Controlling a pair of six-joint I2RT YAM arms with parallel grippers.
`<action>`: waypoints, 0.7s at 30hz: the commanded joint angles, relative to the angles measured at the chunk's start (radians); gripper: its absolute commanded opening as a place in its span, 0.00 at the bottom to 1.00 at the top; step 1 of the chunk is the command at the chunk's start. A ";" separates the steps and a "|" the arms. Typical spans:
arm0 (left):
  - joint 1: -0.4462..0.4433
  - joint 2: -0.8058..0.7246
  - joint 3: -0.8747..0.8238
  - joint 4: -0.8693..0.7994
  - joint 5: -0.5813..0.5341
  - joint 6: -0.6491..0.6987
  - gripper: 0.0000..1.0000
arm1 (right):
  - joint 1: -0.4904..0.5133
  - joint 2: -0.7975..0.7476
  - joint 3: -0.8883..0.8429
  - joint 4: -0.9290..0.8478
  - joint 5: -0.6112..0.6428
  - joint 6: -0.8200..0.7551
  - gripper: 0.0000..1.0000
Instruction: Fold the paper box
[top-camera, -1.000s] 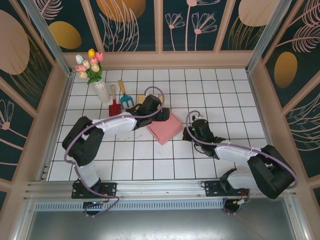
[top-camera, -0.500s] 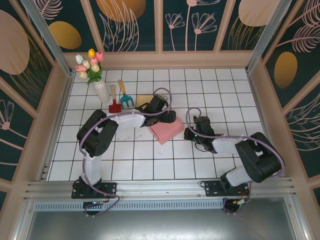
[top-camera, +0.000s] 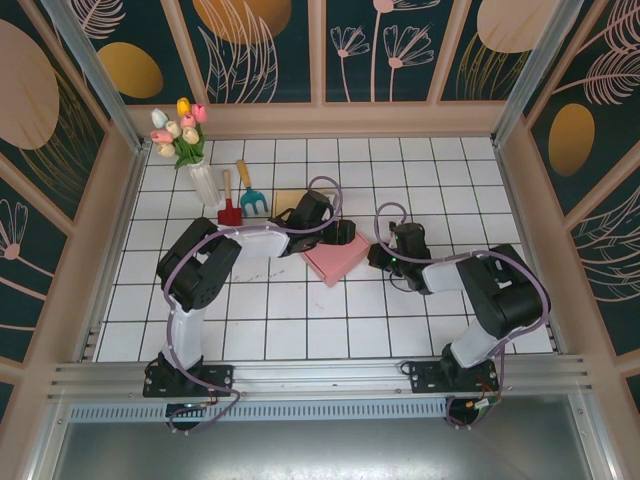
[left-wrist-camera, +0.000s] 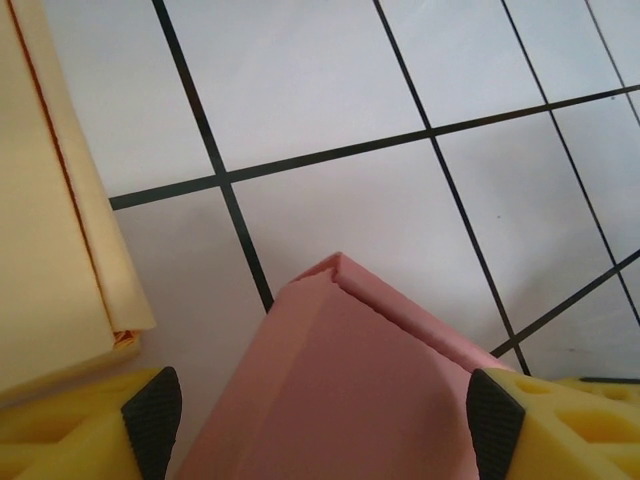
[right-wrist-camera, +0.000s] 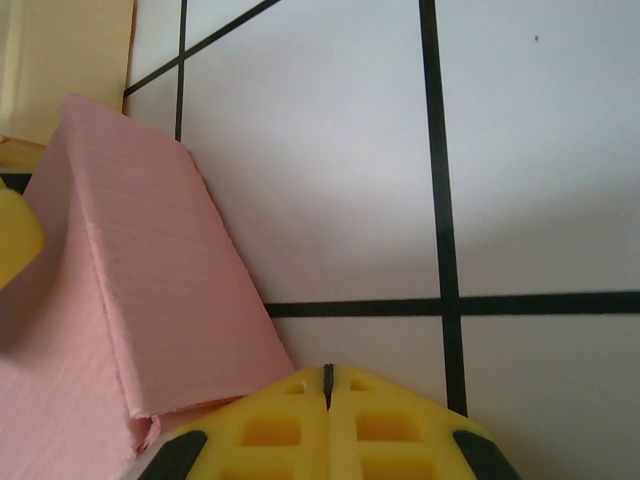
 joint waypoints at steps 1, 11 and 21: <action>-0.112 0.035 -0.036 0.063 0.196 -0.092 0.76 | 0.019 0.074 0.035 0.014 -0.113 -0.034 0.00; -0.110 -0.145 -0.182 0.022 -0.149 -0.217 0.82 | 0.016 -0.072 0.070 -0.178 0.030 -0.070 0.00; -0.084 -0.389 -0.393 0.076 -0.176 -0.278 0.86 | 0.042 -0.425 -0.126 -0.332 0.062 -0.042 0.00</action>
